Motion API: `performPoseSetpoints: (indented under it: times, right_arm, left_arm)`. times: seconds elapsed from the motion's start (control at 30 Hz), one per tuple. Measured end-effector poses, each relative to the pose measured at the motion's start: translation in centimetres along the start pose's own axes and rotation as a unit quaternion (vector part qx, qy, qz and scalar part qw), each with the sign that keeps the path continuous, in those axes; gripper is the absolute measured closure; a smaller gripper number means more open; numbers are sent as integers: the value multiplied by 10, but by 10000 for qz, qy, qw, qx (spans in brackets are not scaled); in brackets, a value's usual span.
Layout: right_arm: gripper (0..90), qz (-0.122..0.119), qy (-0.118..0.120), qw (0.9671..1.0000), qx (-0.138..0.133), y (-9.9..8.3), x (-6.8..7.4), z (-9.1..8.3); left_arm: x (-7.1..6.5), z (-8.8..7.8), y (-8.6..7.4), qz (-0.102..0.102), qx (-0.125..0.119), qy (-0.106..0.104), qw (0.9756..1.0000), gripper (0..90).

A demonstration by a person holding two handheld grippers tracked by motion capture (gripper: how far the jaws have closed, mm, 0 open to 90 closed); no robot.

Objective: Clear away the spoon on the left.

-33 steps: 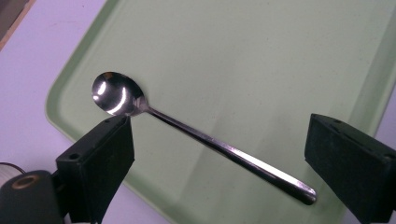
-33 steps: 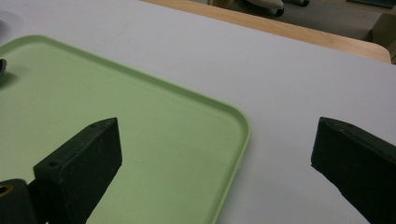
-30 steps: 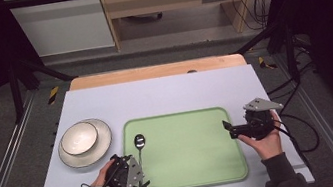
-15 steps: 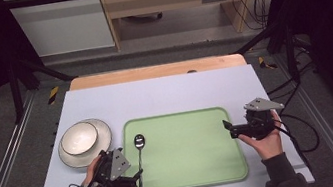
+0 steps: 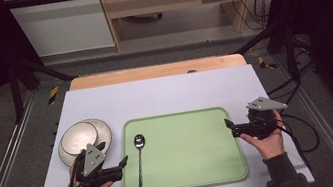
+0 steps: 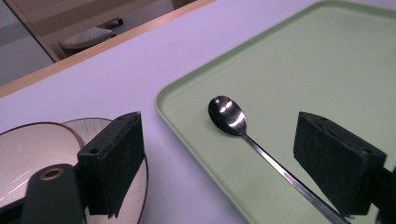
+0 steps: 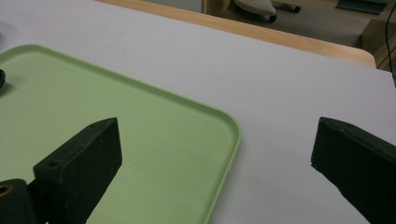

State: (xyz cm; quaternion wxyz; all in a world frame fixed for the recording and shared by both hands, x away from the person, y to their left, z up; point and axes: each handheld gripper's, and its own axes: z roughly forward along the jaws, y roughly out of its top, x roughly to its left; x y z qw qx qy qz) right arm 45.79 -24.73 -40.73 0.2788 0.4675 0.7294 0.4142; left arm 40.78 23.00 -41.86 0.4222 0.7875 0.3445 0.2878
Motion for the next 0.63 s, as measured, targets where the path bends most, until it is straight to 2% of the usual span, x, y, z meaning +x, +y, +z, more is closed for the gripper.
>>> performPoseSetpoints:
  times: [0.13,0.17,0.3,0.43,0.63]
  right_arm:
    - [22,1,-21,10000,-18,0,-1,-1]
    - [22,1,-21,10000,-18,0,-1,-1]
    - [22,10,-54,10000,-40,0,-3,-3]
    - [22,18,-101,9999,-44,0,-4,-4]
    - [22,35,-102,9999,-60,0,-4,-5]
  left_arm:
    - [9,-5,-5,-267,-100,114,9995,177]
    - [9,-5,-5,-267,-100,114,9995,183]
    - [17,-9,-10,-486,-187,154,9985,199]
    - [22,-14,-16,-598,-276,230,9976,225]
    - [25,-19,-21,-751,-336,206,9964,267]
